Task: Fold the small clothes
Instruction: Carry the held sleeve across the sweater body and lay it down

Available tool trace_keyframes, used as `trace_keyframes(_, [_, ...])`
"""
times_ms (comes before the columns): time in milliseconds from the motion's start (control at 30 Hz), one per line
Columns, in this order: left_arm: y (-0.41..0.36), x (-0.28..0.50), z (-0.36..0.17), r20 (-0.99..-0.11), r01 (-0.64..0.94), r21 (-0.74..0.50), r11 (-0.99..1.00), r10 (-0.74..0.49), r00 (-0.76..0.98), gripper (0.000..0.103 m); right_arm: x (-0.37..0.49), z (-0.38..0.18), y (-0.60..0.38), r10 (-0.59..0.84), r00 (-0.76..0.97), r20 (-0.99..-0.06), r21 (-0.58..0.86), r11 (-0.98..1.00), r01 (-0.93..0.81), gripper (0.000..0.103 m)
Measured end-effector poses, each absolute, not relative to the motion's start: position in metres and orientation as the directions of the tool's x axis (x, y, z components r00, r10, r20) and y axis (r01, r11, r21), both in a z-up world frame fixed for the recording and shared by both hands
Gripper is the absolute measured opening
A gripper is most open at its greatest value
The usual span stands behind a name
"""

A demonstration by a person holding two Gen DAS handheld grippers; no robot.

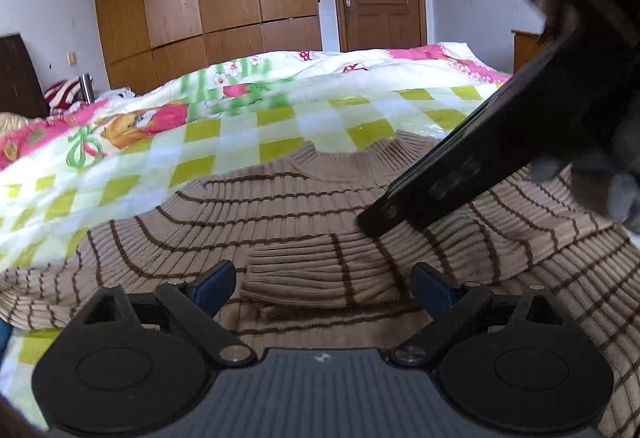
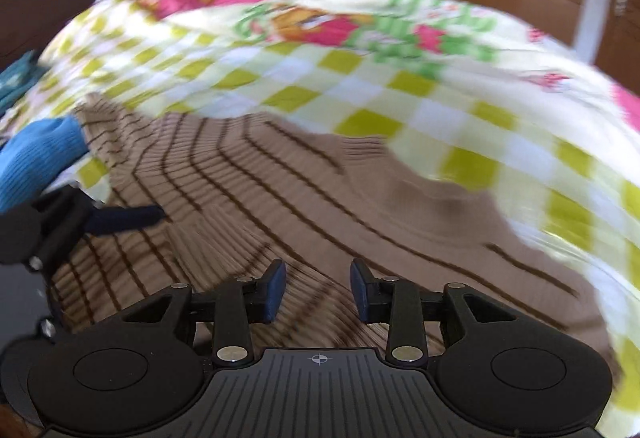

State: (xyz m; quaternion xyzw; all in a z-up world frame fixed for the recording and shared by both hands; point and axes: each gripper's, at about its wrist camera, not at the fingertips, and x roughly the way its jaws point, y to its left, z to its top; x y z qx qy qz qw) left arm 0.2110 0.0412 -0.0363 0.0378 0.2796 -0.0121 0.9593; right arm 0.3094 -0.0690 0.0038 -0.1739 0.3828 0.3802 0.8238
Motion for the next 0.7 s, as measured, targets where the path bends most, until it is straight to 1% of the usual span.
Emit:
trace_keyframes(67, [0.045, 0.209, -0.032, -0.519, 0.057, 0.045, 0.997, -0.025, 0.854, 0.103, 0.316, -0.003, -0.056, 0.504, 0.369, -0.781, 0.031, 0.621, -0.783, 0.034])
trace_keyframes(100, [0.046, 0.209, -0.031, -0.516, 0.077, 0.038, 0.996, -0.046, 0.856, 0.103, 0.317, -0.008, -0.050, 0.493, 0.360, -0.792, 0.021, 0.611, -0.792, 0.030])
trace_keyframes(133, [0.045, 0.210, -0.030, -0.518, 0.095, 0.035, 0.995, -0.064, 0.853, 0.103, 0.316, -0.013, -0.046, 0.470, 0.357, -0.807, -0.001, 0.603, -0.797, 0.015])
trace_keyframes(167, [0.044, 0.211, -0.031, -0.522, 0.114, 0.033, 0.993, -0.080, 0.849, 0.103, 0.316, -0.018, -0.041, 0.441, 0.368, -0.818, -0.034, 0.603, -0.797, 0.012])
trace_keyframes(233, [0.040, 0.216, -0.035, -0.539, 0.146, 0.033, 0.989, -0.106, 0.835, 0.103, 0.315, -0.024, -0.038, 0.428, 0.364, -0.827, -0.041, 0.600, -0.799, 0.007])
trace_keyframes(300, [0.036, 0.224, -0.041, -0.587, 0.173, 0.035, 0.984, -0.120, 0.801, 0.103, 0.315, -0.023, -0.037, 0.427, 0.366, -0.827, -0.033, 0.613, -0.789, 0.004])
trace_keyframes(367, [0.034, 0.229, -0.051, -0.631, 0.172, 0.058, 0.983, -0.097, 0.770, 0.103, 0.319, -0.021, -0.037, 0.420, 0.384, -0.822, -0.036, 0.635, -0.772, 0.003])
trace_keyframes(433, [0.034, 0.224, -0.050, -0.618, 0.156, 0.064, 0.986, -0.084, 0.782, 0.103, 0.324, -0.022, -0.035, 0.406, 0.404, -0.820, -0.050, 0.652, -0.757, 0.002])
trace_keyframes(533, [0.042, 0.213, -0.042, -0.573, 0.160, 0.017, 0.987, -0.121, 0.811, 0.103, 0.328, -0.024, -0.033, 0.396, 0.424, -0.815, -0.058, 0.671, -0.739, 0.002])
trace_keyframes(700, [0.051, 0.219, -0.047, -0.597, 0.147, -0.044, 0.988, -0.144, 0.789, 0.103, 0.337, -0.017, -0.041, 0.420, 0.416, -0.807, 0.007, 0.711, -0.703, 0.002])
